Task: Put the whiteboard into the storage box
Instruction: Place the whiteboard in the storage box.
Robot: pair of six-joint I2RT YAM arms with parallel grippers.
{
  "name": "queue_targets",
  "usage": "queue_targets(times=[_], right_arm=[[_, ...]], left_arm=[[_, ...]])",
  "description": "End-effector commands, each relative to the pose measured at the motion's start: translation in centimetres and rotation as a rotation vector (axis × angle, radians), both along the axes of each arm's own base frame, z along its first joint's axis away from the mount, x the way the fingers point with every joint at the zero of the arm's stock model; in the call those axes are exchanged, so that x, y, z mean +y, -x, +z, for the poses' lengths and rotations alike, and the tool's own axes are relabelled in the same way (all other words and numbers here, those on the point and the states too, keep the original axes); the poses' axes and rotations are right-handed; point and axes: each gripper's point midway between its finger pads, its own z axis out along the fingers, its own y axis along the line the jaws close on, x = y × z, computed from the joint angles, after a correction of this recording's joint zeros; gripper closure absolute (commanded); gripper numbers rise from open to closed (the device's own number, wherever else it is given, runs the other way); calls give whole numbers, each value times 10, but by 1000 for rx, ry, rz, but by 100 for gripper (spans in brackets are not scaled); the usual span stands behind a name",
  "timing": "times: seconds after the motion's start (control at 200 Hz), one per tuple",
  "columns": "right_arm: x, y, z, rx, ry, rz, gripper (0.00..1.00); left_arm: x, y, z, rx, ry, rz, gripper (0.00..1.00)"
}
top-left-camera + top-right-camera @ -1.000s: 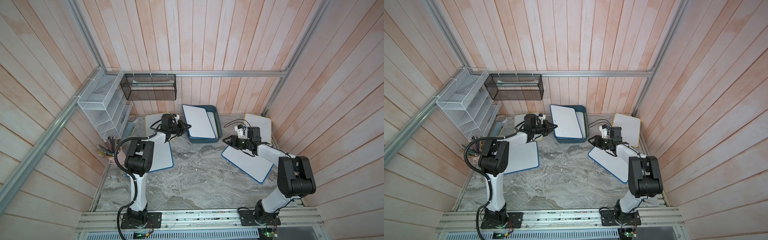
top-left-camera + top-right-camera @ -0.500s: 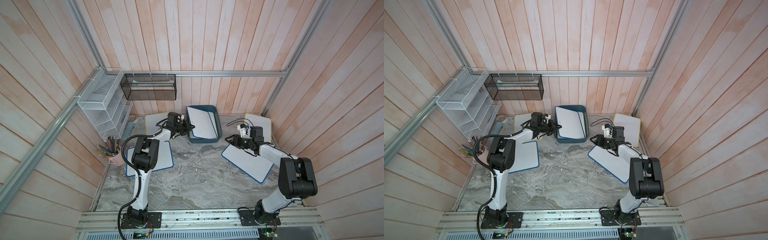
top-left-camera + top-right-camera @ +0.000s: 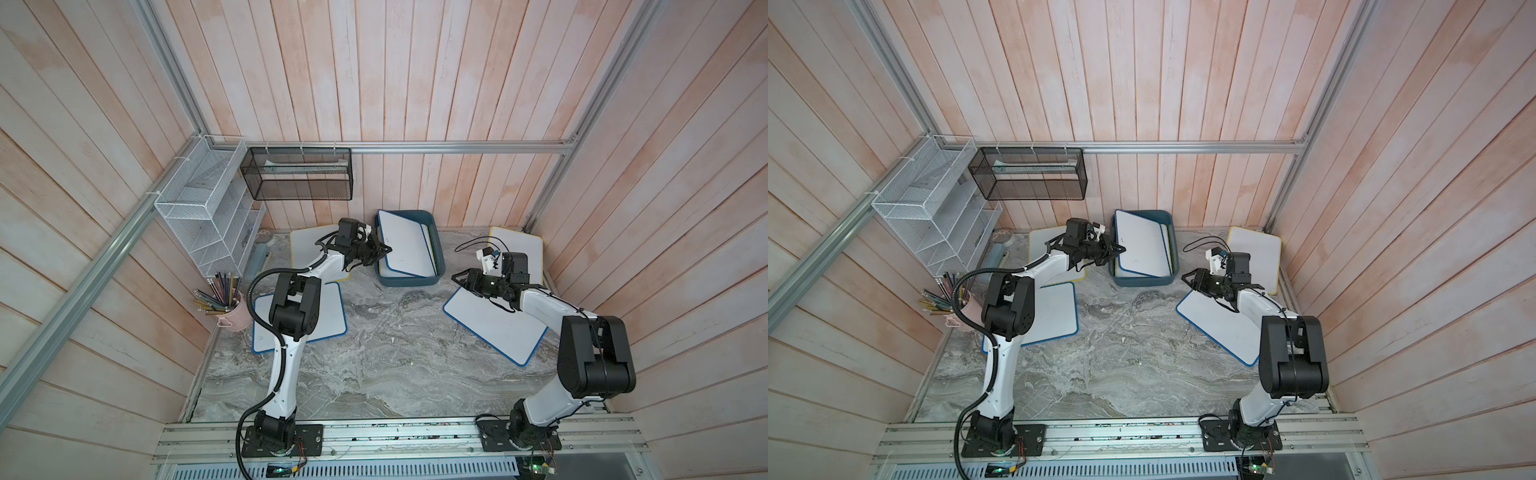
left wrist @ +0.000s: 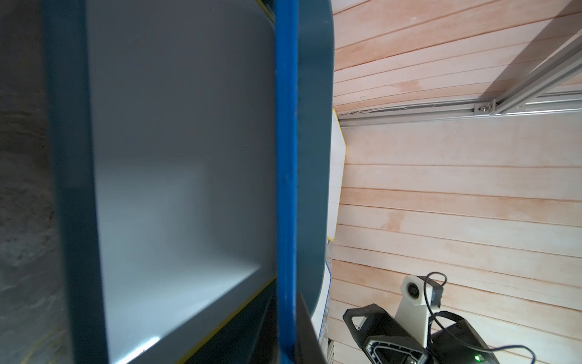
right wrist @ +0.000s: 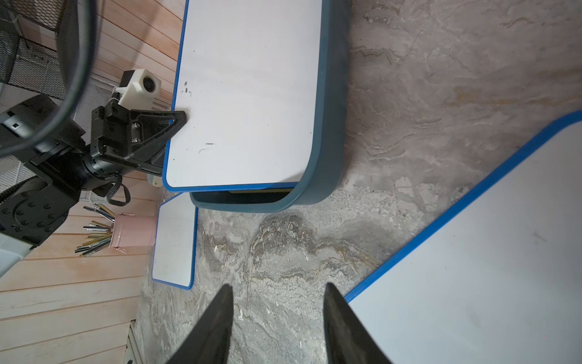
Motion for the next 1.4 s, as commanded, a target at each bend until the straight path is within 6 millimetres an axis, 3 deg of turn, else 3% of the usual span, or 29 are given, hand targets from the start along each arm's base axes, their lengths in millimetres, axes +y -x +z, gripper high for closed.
queue_targets(times=[0.0, 0.325, 0.445, 0.555, 0.78, 1.391], right_arm=[[-1, 5, 5, -8, -10, 3, 52], [0, 6, 4, -5, -19, 0, 52], [0, 6, 7, -8, -26, -6, 52], [0, 4, 10, -12, -34, -7, 52], [2, 4, 7, -3, -42, -6, 52], [2, 6, 7, 2, -52, -11, 52]], left_arm=[[-7, -2, 3, -64, -22, -57, 100], [-10, -5, -8, -40, -34, -90, 100], [-11, -7, -10, -35, -52, -101, 93], [-10, -8, -13, -34, -71, -101, 76], [-2, -9, -5, -81, -133, -96, 56], [24, -14, 22, -176, -341, -37, 48]])
